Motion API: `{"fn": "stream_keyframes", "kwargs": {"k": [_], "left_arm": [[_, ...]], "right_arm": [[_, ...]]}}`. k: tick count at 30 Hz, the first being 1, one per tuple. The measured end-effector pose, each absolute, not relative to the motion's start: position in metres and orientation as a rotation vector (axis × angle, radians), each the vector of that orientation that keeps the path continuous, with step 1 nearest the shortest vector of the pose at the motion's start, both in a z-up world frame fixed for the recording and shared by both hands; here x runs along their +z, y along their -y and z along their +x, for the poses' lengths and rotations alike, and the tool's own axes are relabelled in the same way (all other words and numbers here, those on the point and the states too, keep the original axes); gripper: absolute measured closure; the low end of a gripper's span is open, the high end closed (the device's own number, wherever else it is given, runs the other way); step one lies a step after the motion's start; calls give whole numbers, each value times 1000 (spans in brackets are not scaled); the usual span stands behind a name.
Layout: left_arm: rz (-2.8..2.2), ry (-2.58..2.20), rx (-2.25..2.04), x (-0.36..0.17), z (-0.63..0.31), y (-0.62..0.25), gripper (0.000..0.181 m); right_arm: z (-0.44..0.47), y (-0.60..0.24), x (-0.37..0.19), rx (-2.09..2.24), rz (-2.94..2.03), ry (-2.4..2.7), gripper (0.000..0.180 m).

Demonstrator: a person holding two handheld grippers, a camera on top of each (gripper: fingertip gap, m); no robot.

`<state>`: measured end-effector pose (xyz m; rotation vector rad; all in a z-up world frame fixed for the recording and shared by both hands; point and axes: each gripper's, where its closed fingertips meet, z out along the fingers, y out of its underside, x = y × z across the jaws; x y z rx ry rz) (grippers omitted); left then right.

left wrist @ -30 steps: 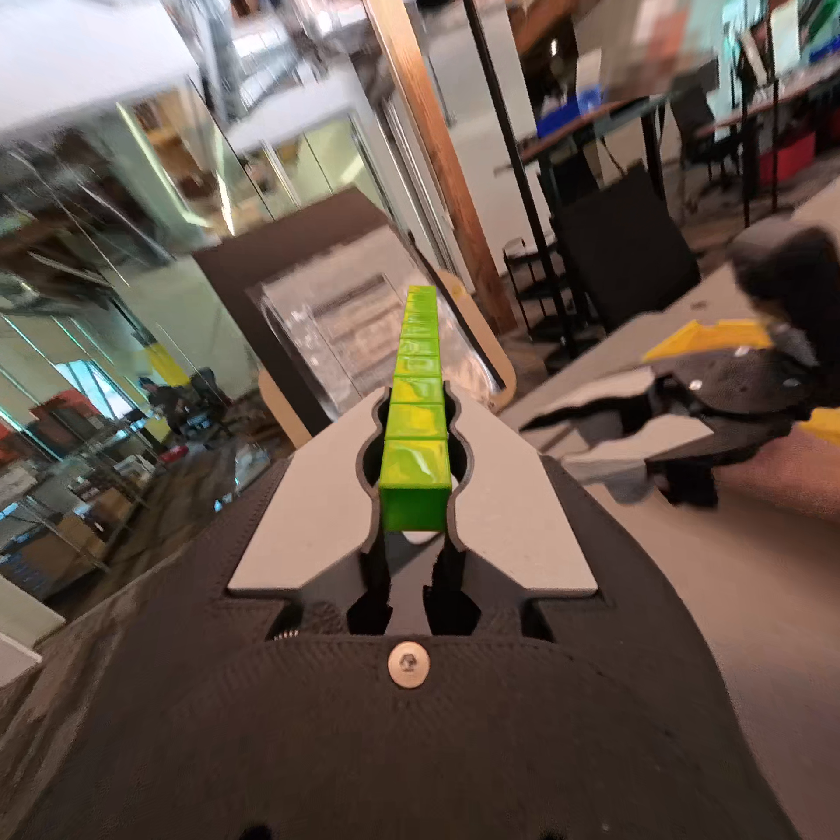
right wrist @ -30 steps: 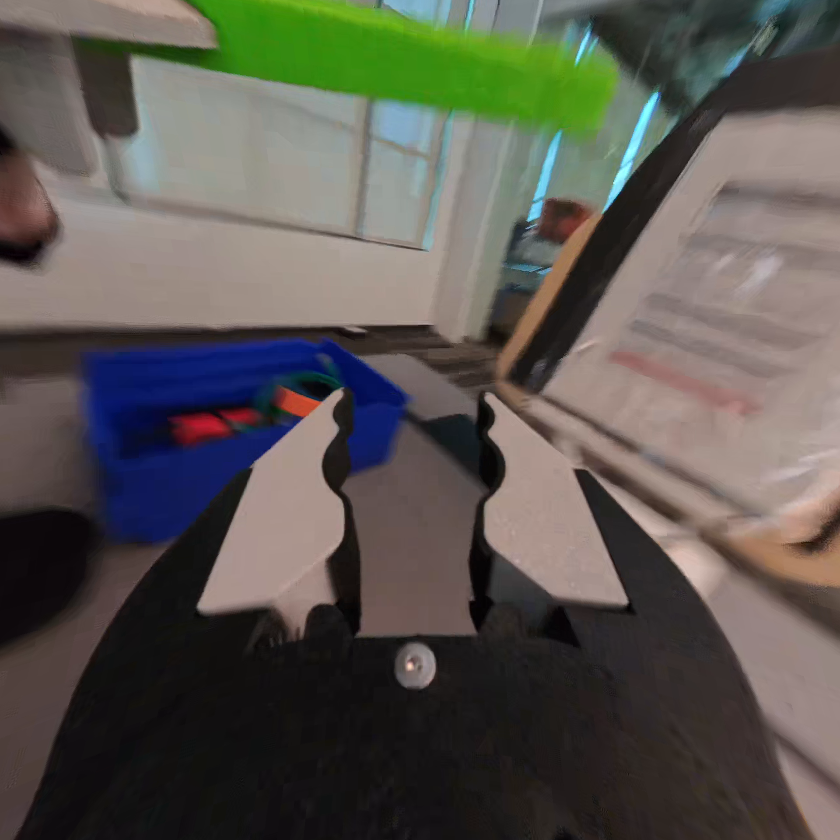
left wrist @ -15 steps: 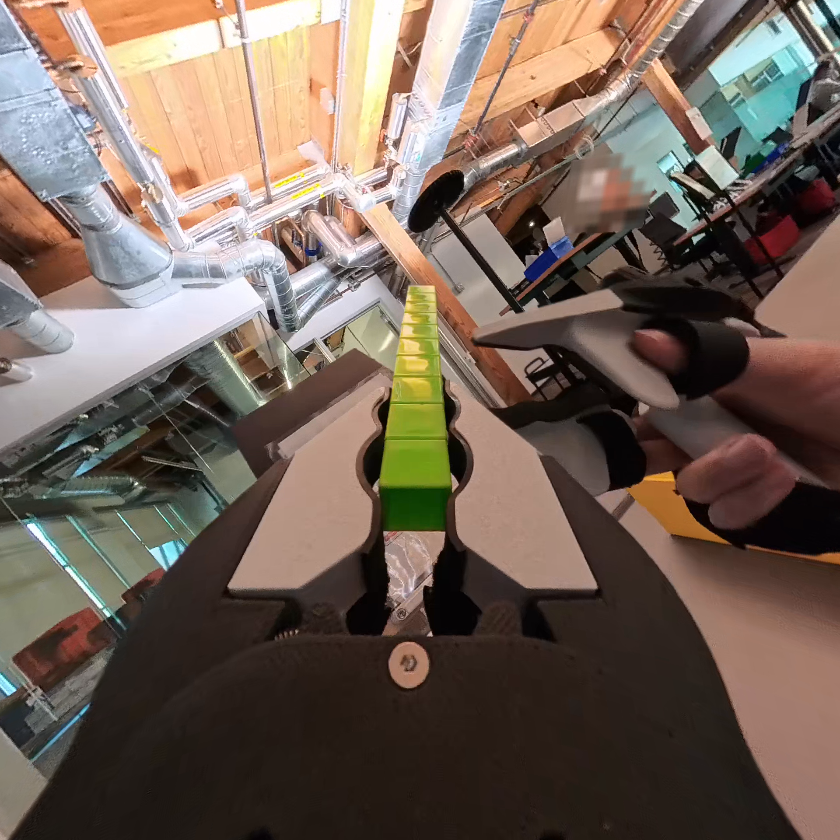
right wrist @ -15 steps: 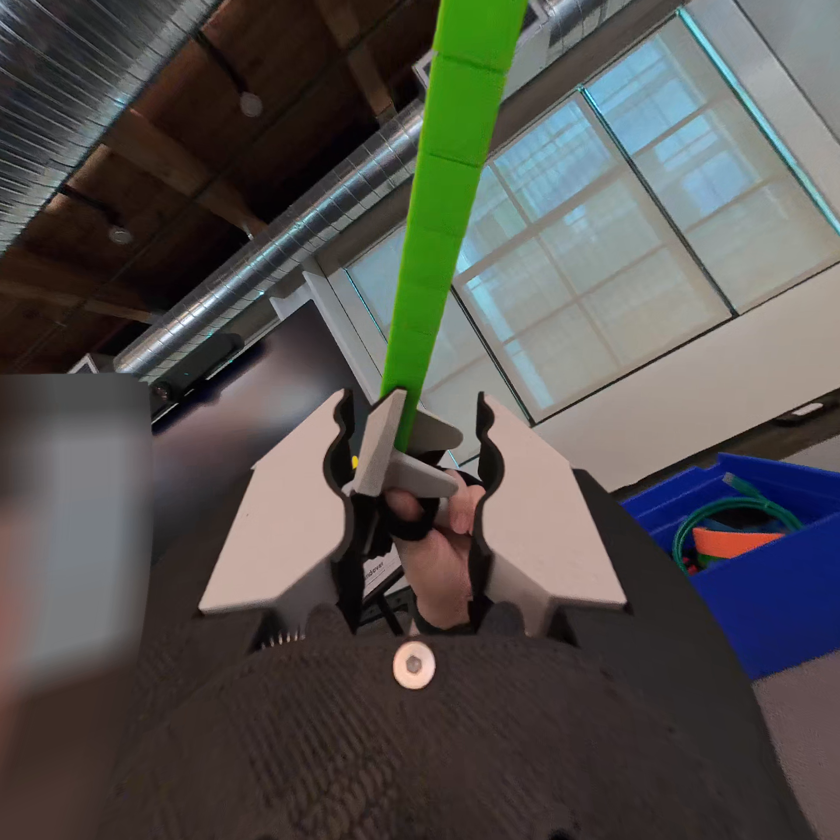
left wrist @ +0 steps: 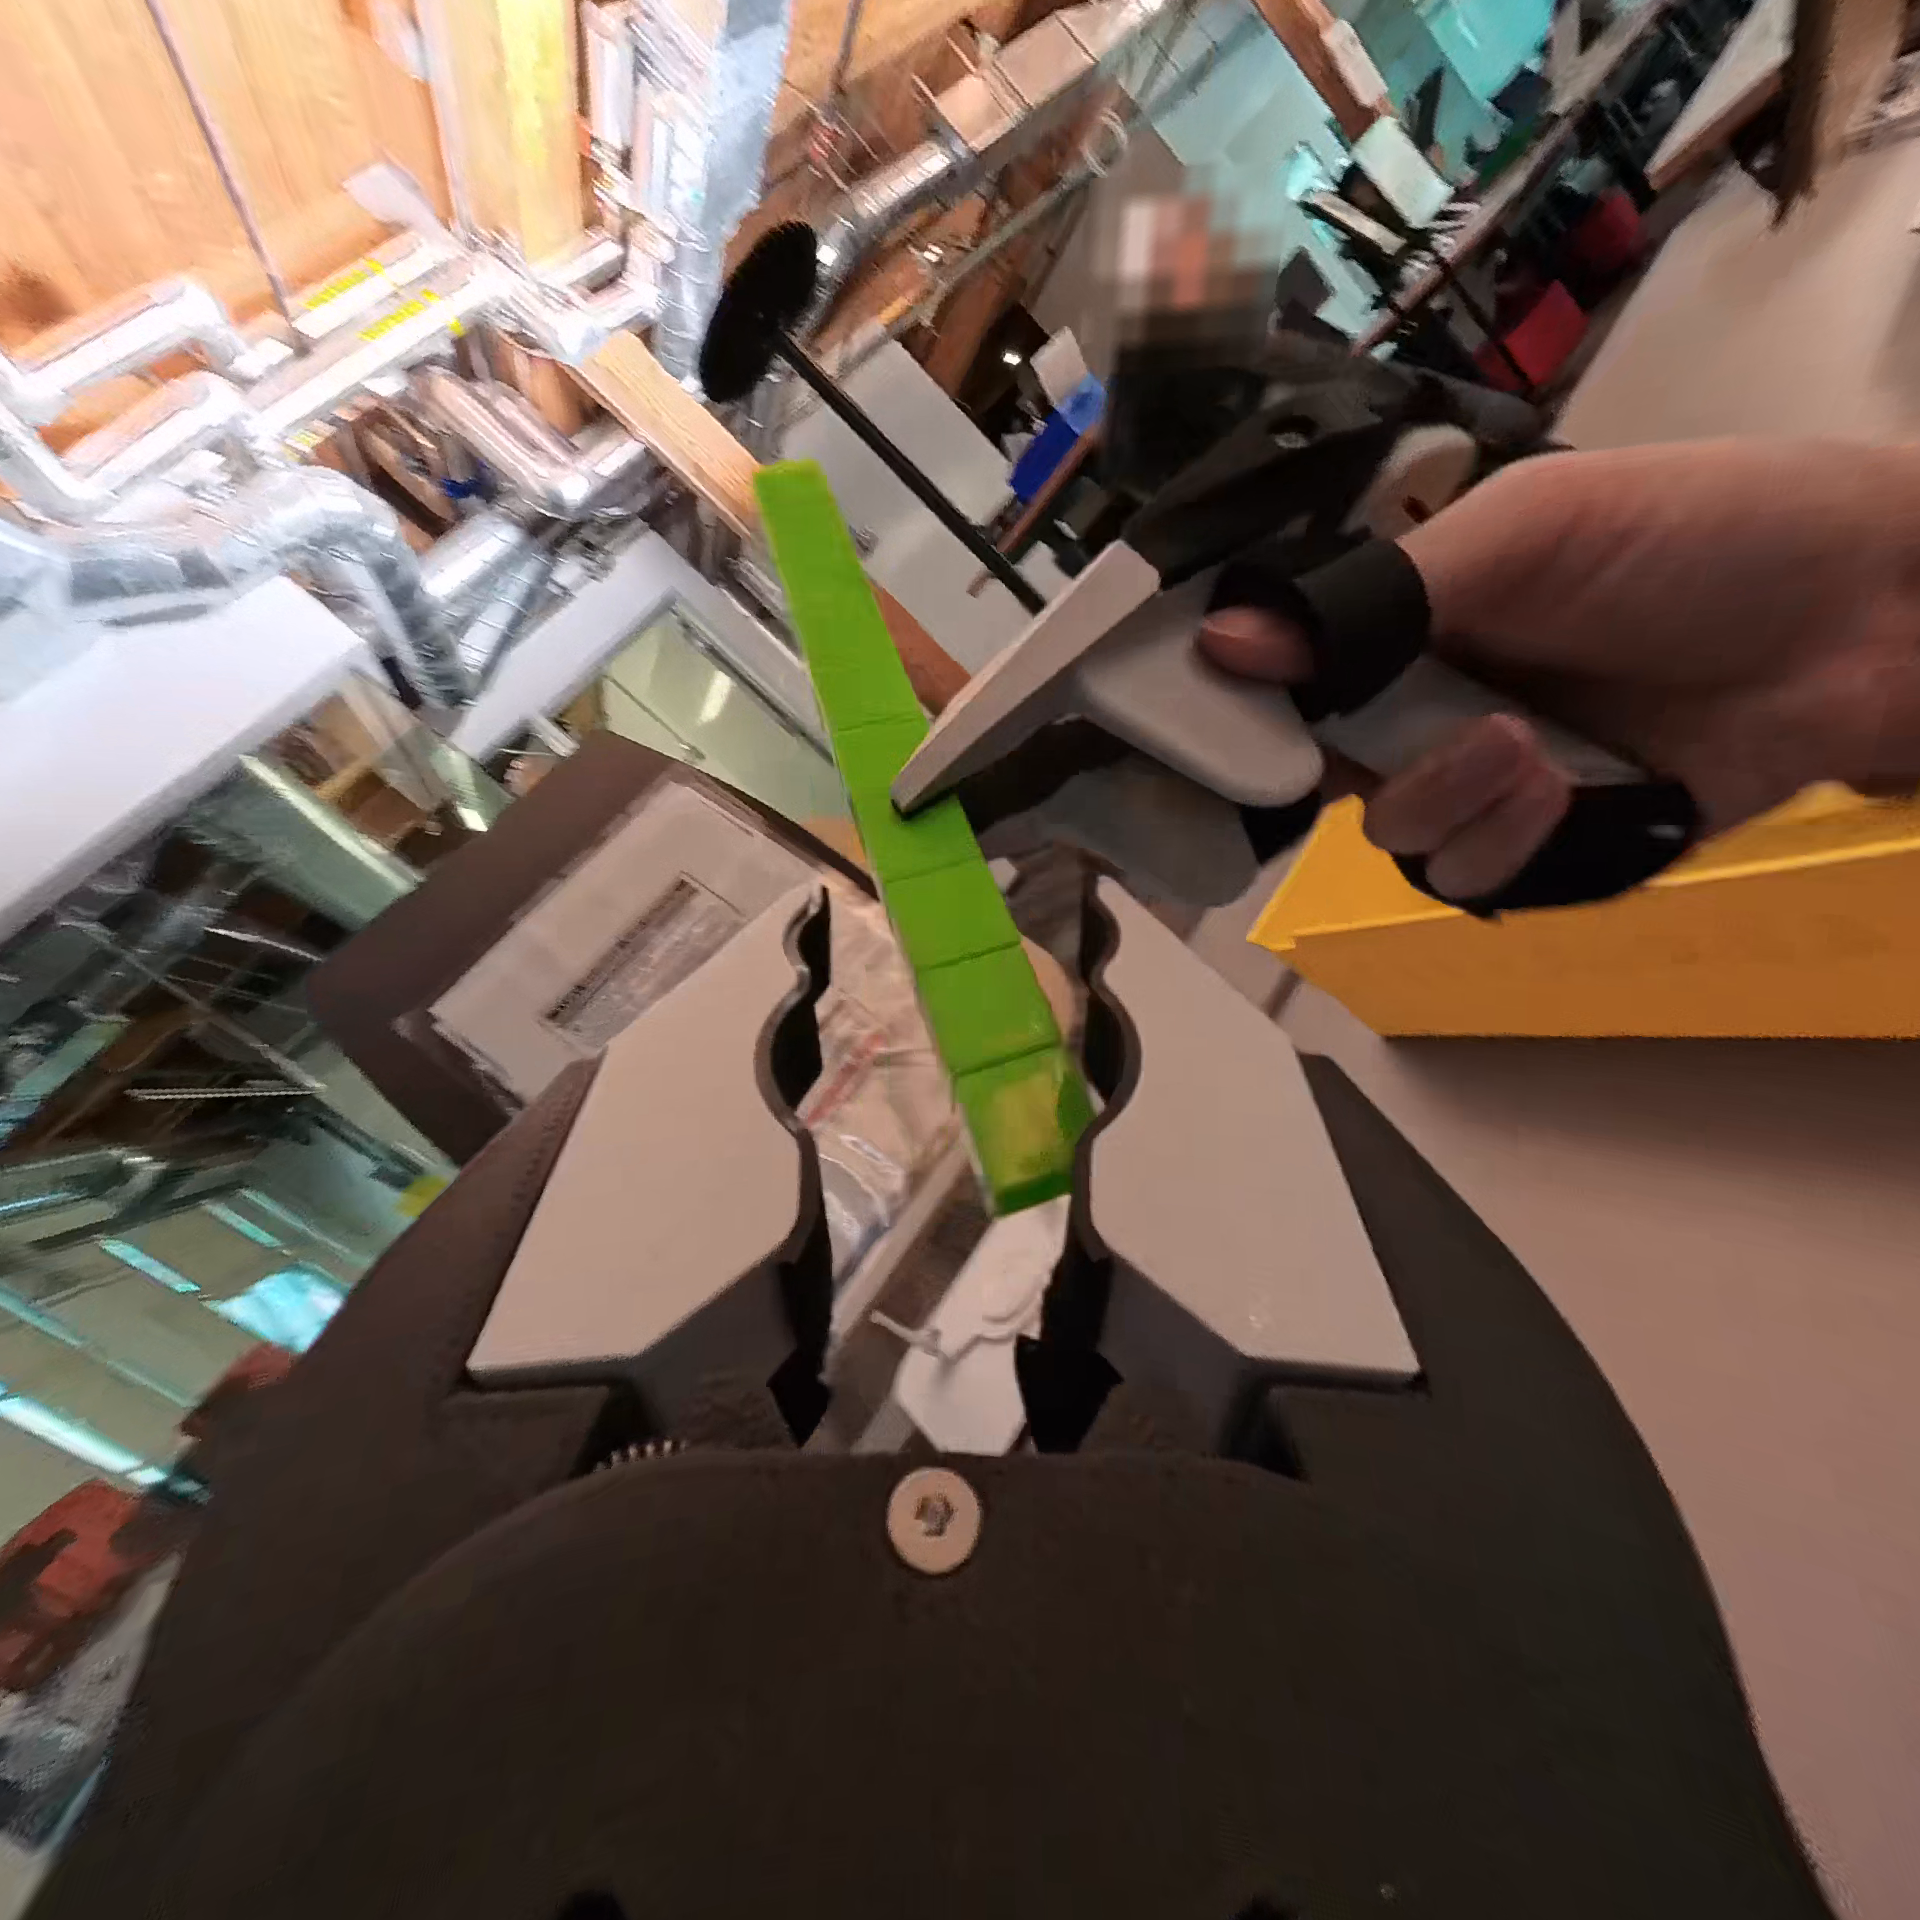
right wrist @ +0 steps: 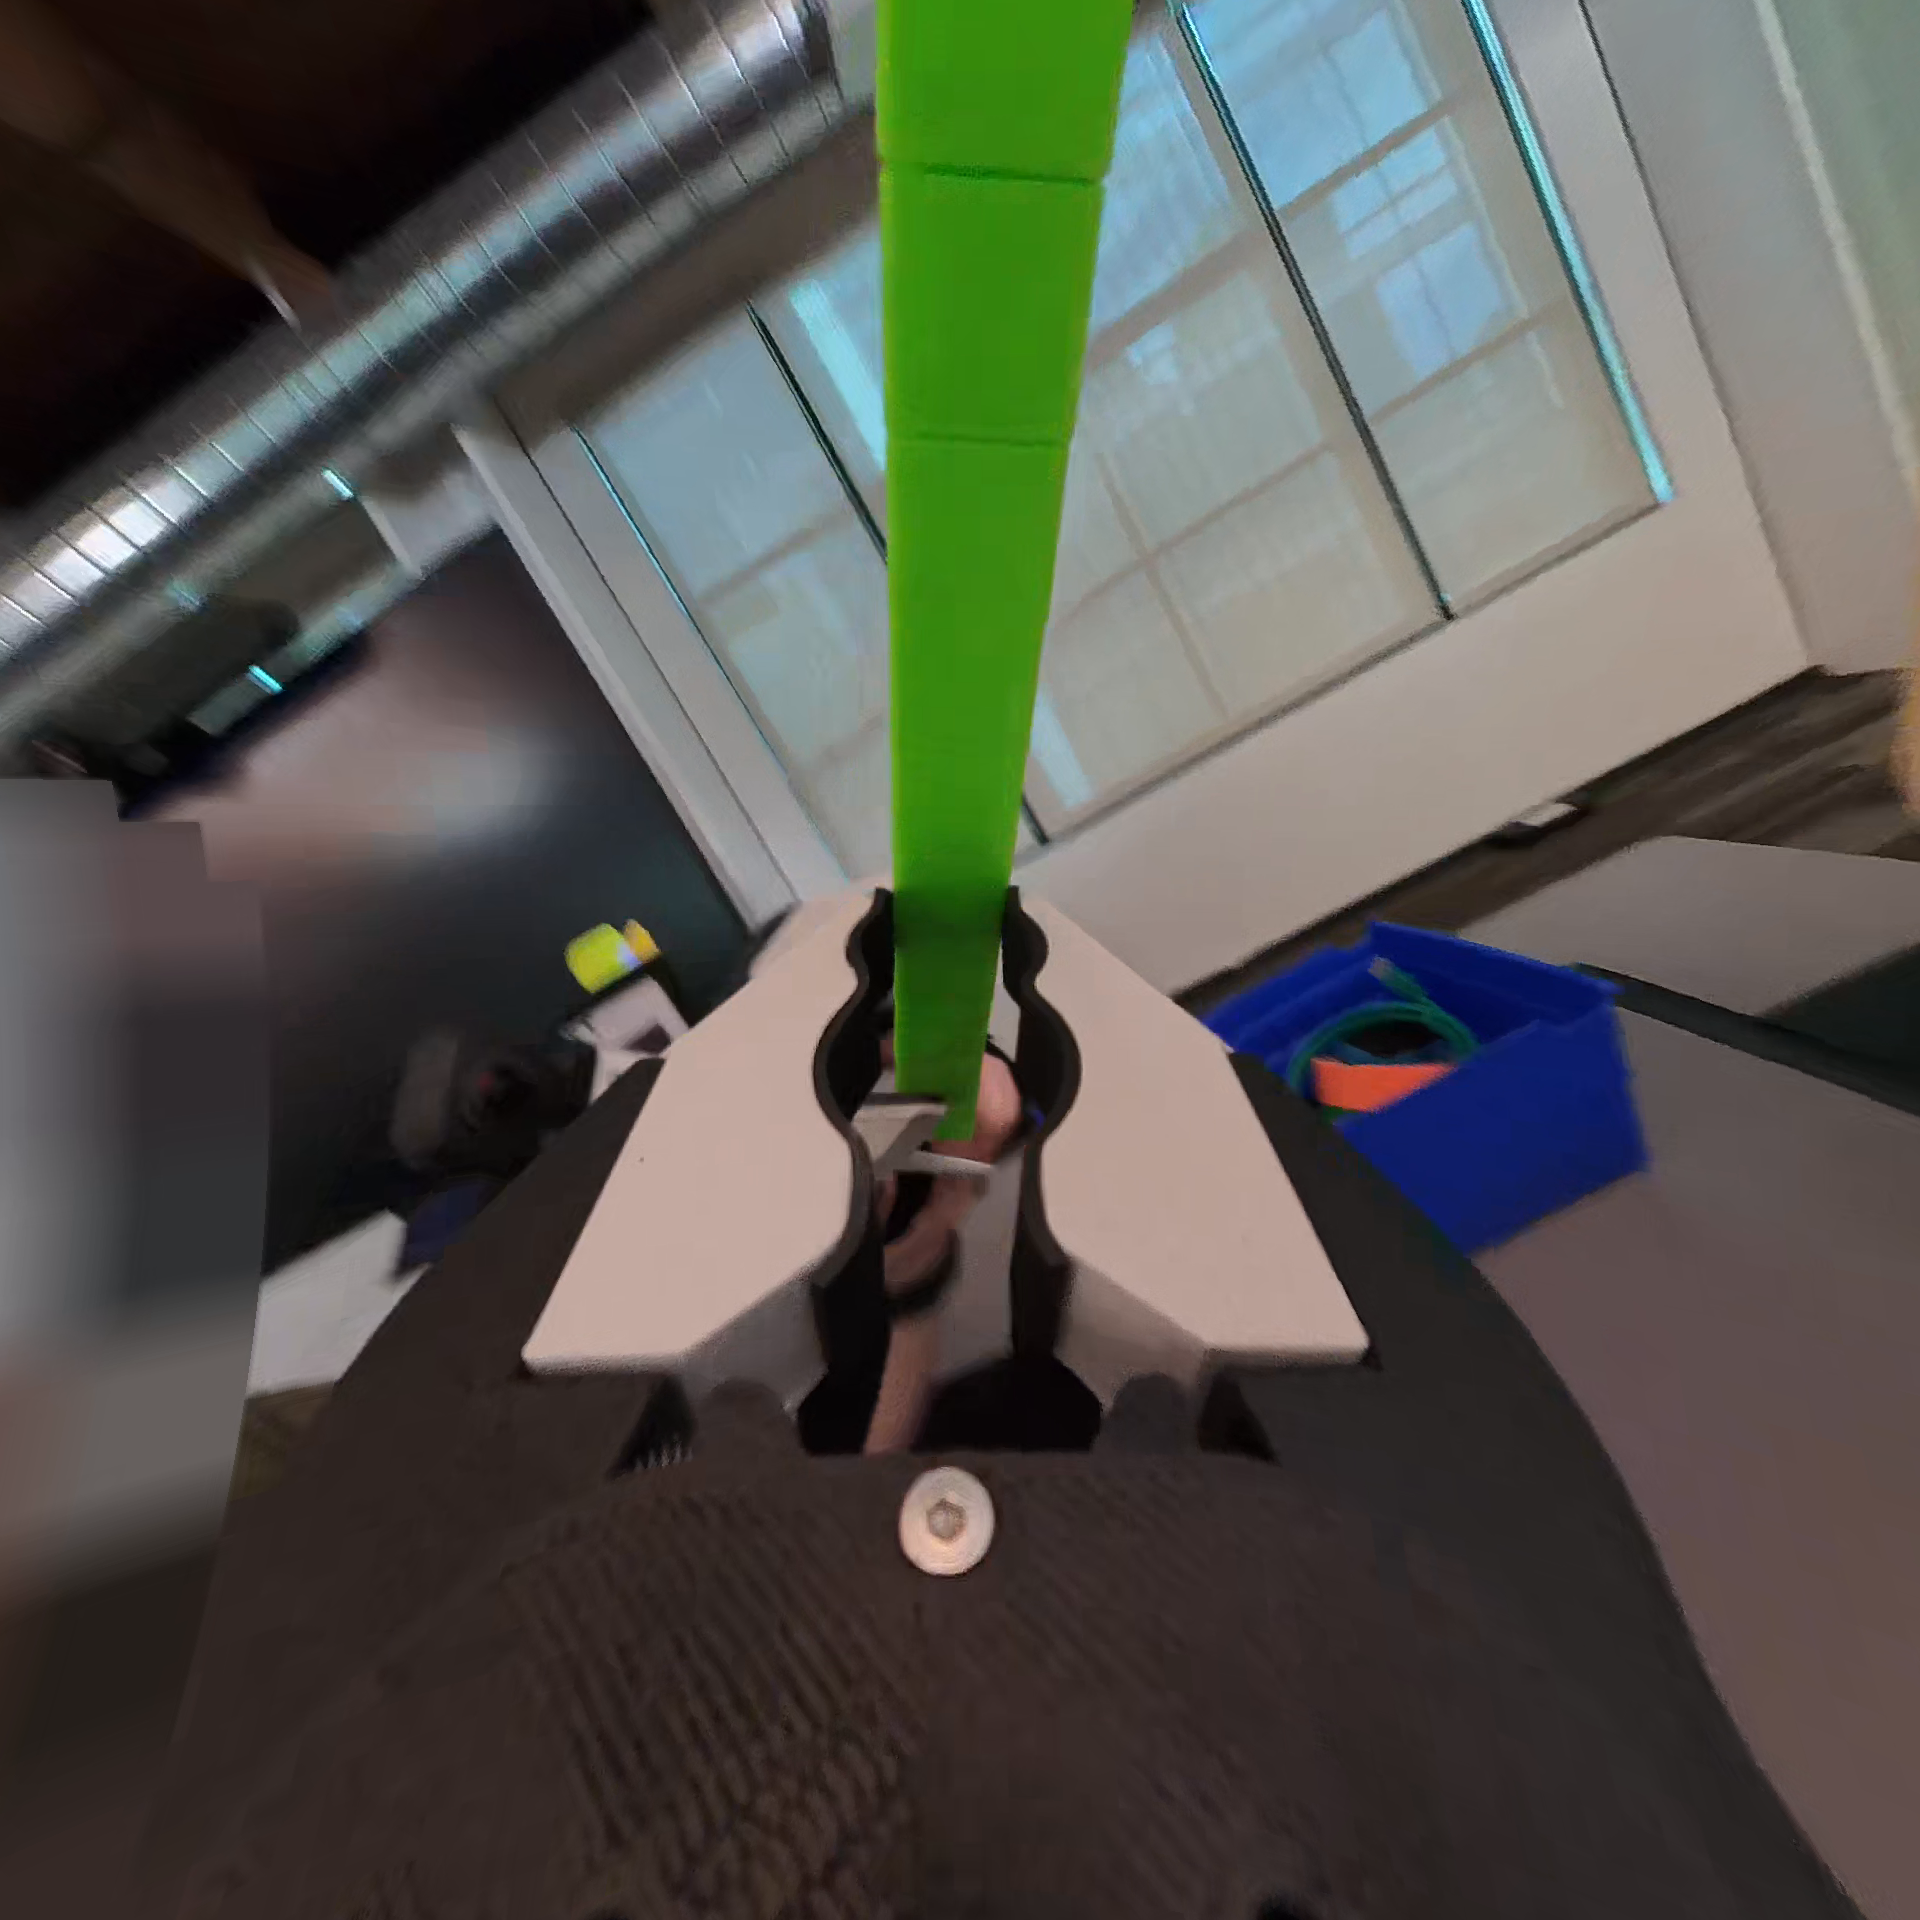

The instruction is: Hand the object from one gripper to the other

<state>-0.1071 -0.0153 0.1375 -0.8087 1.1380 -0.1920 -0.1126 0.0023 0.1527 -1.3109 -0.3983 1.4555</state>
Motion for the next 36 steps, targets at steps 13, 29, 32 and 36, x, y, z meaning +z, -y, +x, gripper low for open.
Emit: {"fn": "stream_keyframes", "kwargs": {"k": [13,29,32,36], "left_arm": [[-1185,-1392,-964,103,-101,39,131],[-1263,-1490,-1074,79,-84,52,157],[-1262,-1472,-1040,84,-88,47,161],[-1296,-1195,-1040,122,-121,9,161]], "right_arm": [[-77,37,70,883,-1690,1136,160],[-100,45,35,715,-1750,1372,160],[-102,35,40,660,-1671,1344,159],[-102,19,80,730,-1479,1145,130]]}}
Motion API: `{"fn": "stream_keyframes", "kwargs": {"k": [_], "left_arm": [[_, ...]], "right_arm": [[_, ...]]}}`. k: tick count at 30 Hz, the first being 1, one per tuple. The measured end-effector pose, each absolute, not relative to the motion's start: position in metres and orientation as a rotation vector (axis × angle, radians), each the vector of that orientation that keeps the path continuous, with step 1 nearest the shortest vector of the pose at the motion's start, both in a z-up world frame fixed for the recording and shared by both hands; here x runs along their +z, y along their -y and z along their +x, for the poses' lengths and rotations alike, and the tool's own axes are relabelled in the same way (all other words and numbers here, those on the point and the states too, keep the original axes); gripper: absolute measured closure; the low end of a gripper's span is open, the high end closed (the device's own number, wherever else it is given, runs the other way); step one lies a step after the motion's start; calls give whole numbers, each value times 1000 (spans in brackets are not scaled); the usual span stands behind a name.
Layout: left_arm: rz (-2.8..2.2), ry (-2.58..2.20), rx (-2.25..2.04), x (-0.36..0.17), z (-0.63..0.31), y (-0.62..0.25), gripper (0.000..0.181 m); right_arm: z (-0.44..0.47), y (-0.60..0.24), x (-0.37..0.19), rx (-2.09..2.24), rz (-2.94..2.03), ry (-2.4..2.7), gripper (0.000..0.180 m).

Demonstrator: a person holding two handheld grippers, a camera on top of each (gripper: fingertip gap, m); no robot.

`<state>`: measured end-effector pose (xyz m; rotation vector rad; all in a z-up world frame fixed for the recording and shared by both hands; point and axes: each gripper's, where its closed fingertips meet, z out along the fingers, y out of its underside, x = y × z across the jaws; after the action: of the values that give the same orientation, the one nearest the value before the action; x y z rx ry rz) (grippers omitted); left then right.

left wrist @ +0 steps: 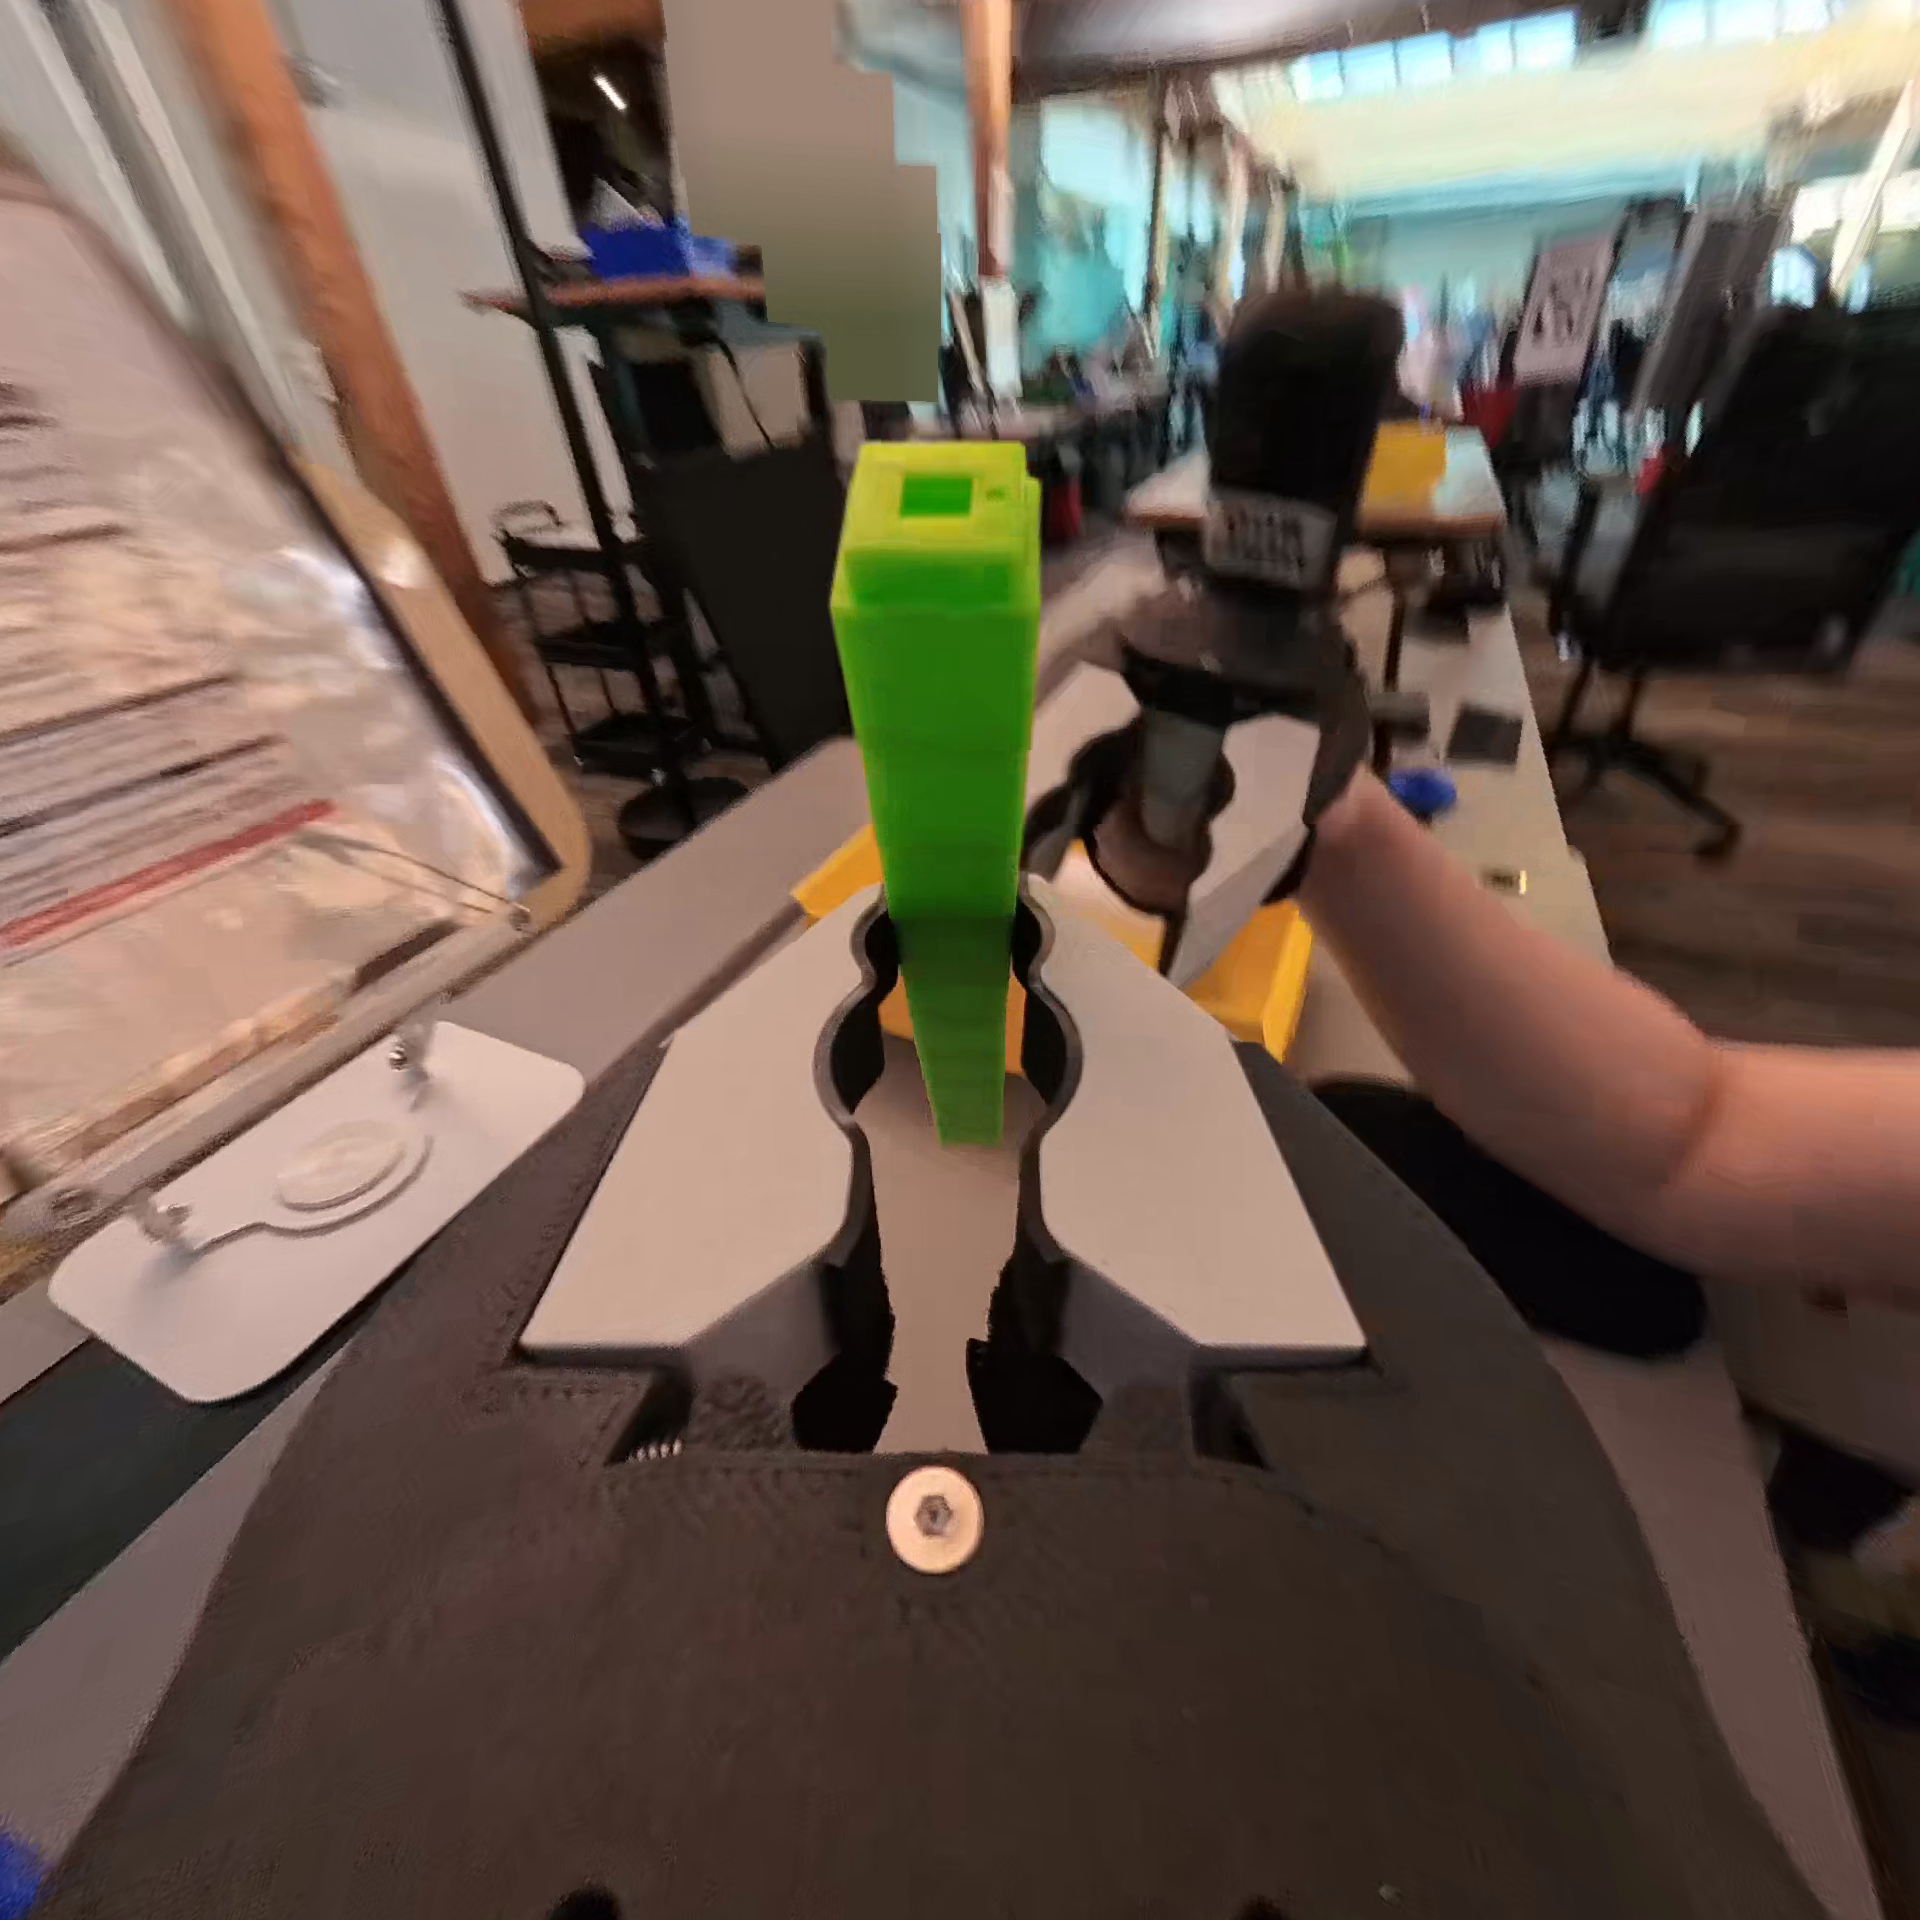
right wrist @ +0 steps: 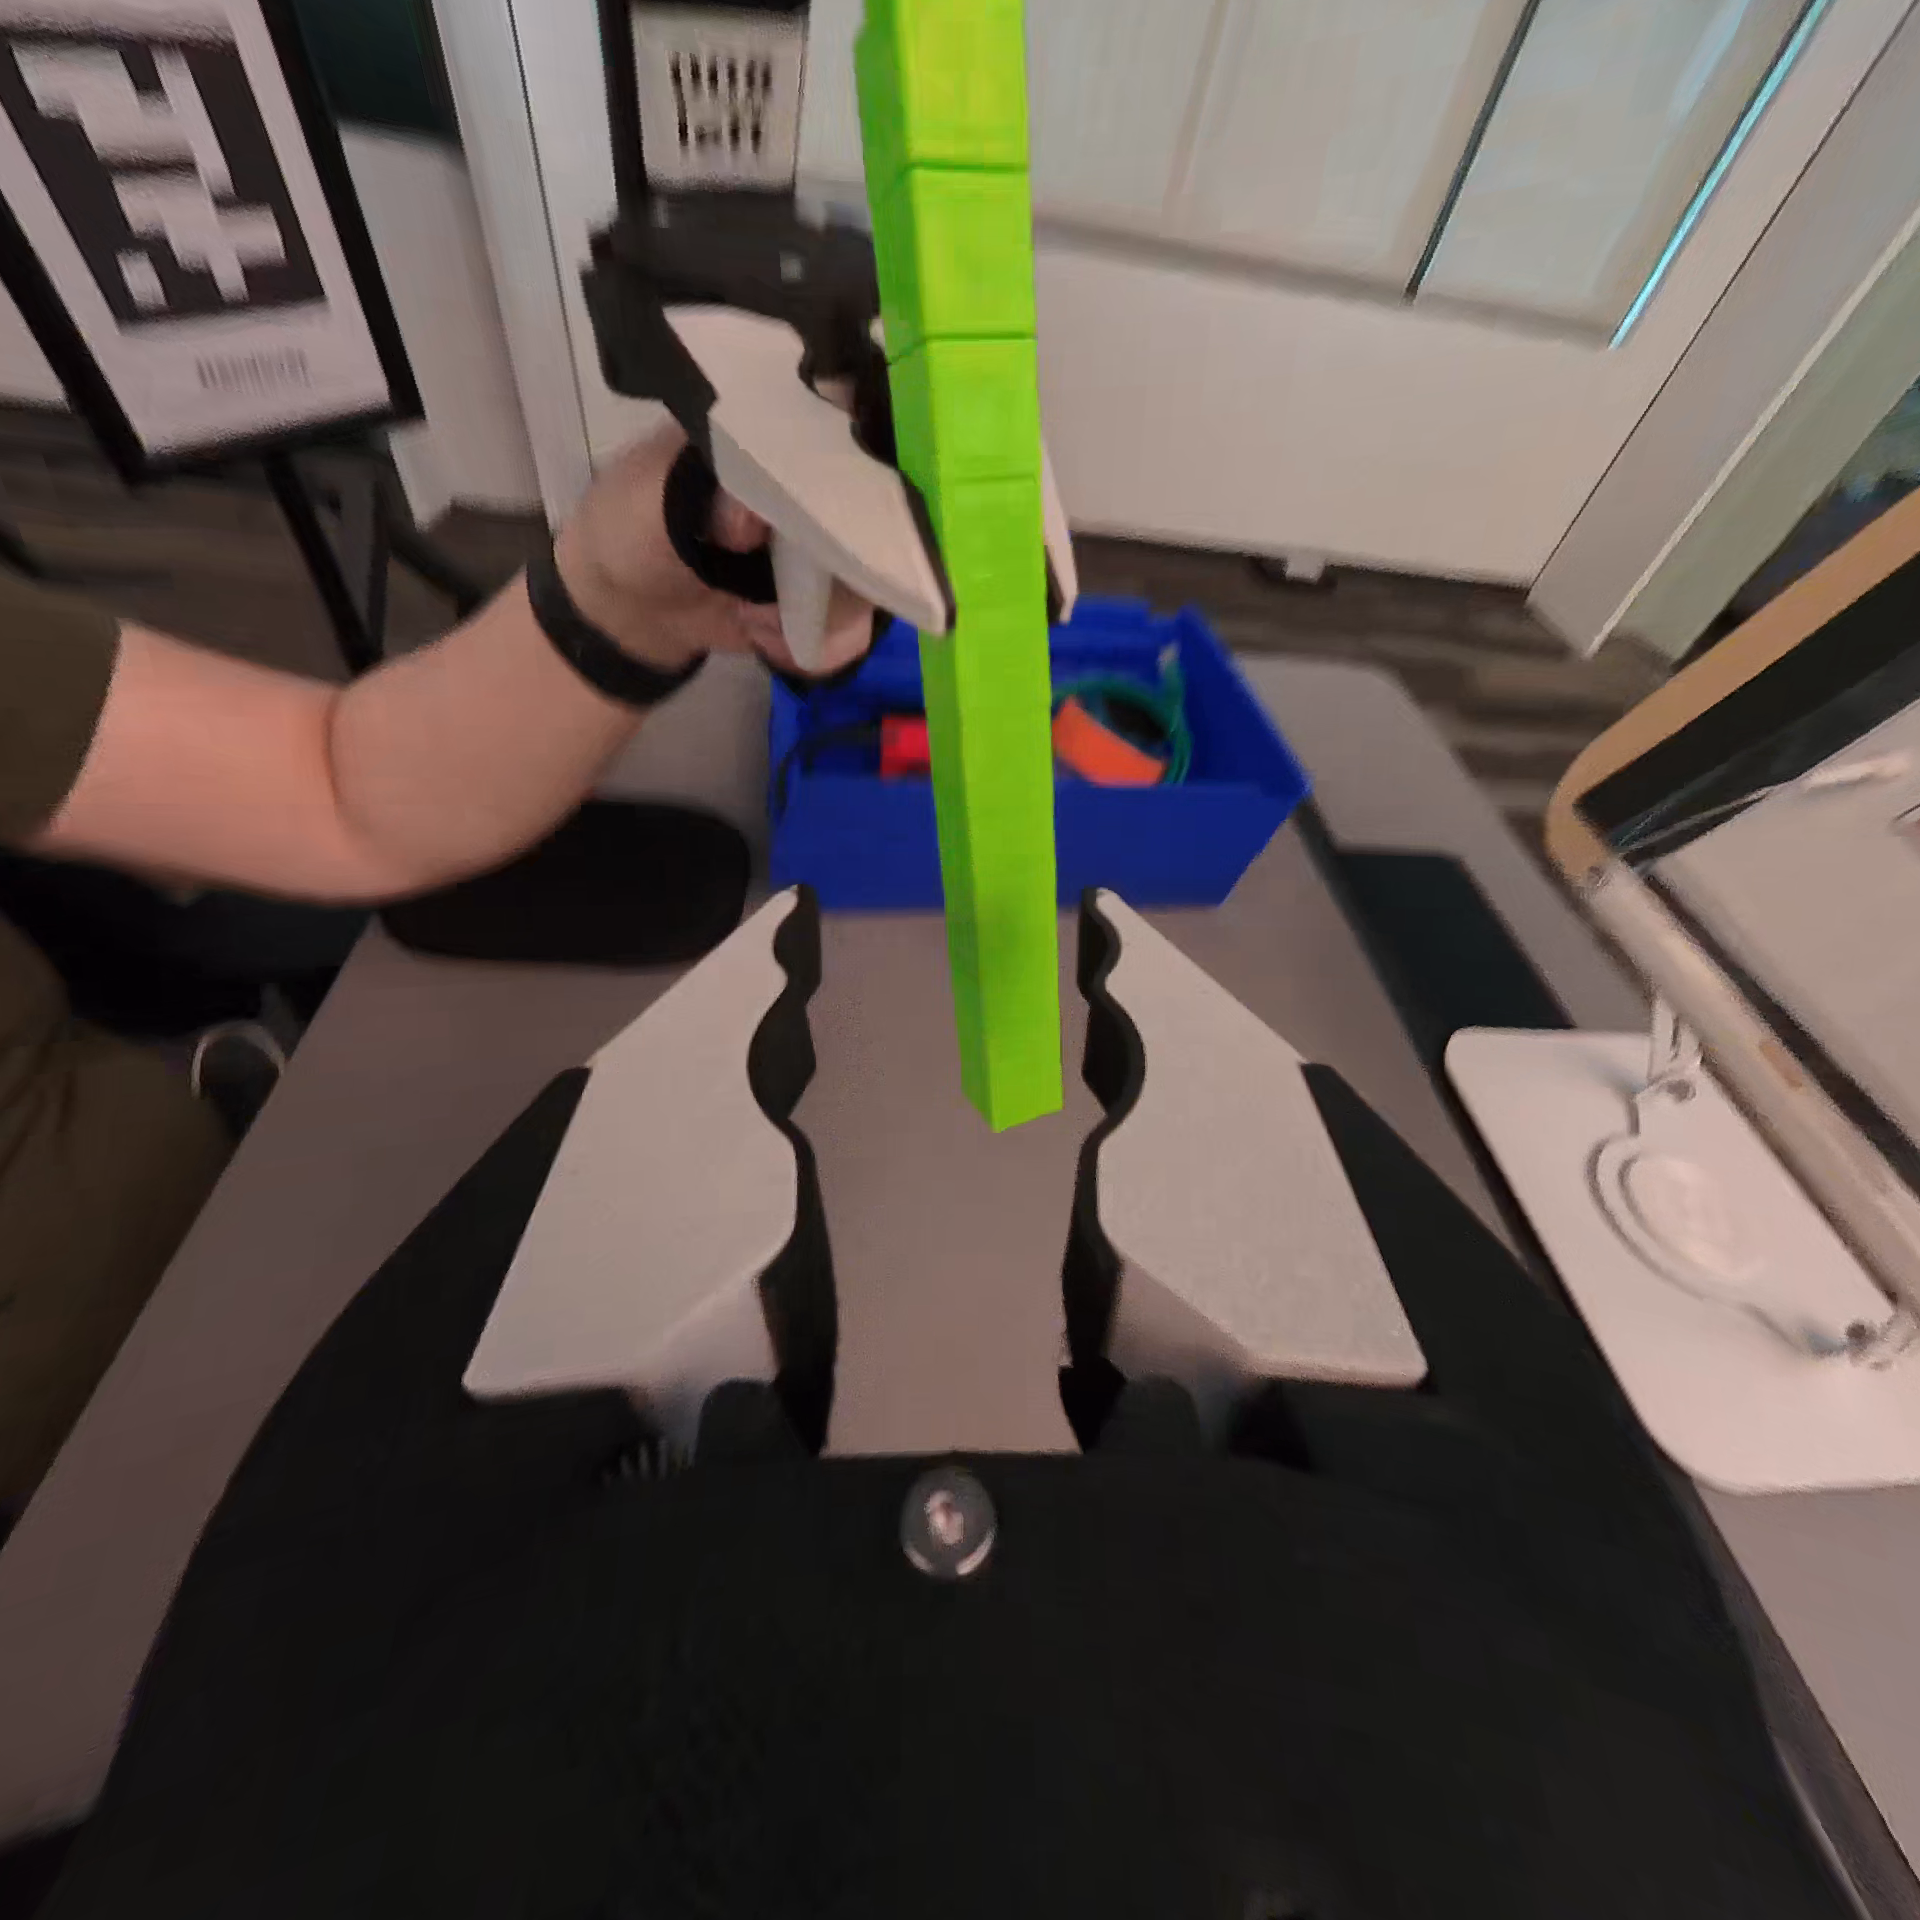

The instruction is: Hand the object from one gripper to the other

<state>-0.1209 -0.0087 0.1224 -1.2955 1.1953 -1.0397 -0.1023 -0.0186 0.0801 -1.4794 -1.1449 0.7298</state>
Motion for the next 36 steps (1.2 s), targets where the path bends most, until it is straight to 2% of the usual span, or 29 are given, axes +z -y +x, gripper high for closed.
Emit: {"fn": "stream_keyframes", "kwargs": {"k": [3,6,10,15,21,26,28,36], "left_arm": [[-1262,-913,-1194,162,-165,-16,161],[-1203,-696,-1353,188,-208,-33,161],[-1114,-586,-1569,205,-234,-33,162],[-1079,-592,-1686,208,-230,-25,161],[-1066,-620,-1678,210,-221,-18,162],[-1069,-614,-1679,210,-216,-16,161],[-1078,-599,-1687,209,-213,-17,161],[-1176,-593,-1577,197,-198,-26,158]], "right_arm": [[-97,13,120,804,-1279,967,129],[-91,15,150,923,-1096,812,143],[-117,22,139,1097,-1112,864,154],[-141,19,140,1031,-1095,827,155],[-143,24,154,1263,-1116,711,157],[-144,20,153,1333,-1119,657,167],[-141,17,155,1430,-1096,594,174],[-125,-6,144,1886,-1026,336,179]]}}
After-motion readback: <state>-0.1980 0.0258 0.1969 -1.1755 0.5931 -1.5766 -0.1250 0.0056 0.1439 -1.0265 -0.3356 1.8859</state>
